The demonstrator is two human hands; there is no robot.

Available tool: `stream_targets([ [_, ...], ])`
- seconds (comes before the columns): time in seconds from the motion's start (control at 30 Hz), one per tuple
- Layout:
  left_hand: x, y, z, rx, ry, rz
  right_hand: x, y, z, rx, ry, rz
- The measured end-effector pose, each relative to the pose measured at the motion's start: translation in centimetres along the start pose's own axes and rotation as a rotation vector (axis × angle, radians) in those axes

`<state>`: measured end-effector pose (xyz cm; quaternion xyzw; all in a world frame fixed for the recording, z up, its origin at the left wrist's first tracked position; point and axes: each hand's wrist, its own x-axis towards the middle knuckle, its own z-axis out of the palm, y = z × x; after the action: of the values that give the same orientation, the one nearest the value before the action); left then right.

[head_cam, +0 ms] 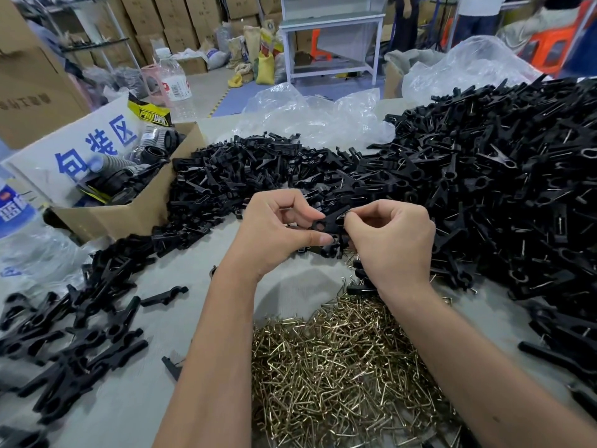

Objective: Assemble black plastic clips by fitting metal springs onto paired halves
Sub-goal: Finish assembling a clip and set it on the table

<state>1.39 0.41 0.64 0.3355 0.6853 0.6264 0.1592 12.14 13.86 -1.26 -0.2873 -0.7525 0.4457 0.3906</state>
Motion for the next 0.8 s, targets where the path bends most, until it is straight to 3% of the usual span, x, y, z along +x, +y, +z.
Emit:
stream_targets([
  [0.1, 0.0, -0.3, -0.3, -0.002, 0.056, 0.015, 0.2, 0.0, 0.0, 0.147, -0.136, 0.084],
  [0.3, -0.3, -0.5, -1.2, -0.169, 0.048, 0.096, 1.1, -1.4, -1.5, 0.818, -0.591, 0.516],
  [0.53, -0.7, -0.1, -1.5, -0.303, -0.044, 0.129, 1.7, -1.2, -2.4, 0.952, -0.942, 0.560],
  [0.8, -0.7, -0.5, -1.4, -0.296, -0.108, 0.094, 1.8, -0.7, -2.5, 1.048, -1.034, 0.640],
])
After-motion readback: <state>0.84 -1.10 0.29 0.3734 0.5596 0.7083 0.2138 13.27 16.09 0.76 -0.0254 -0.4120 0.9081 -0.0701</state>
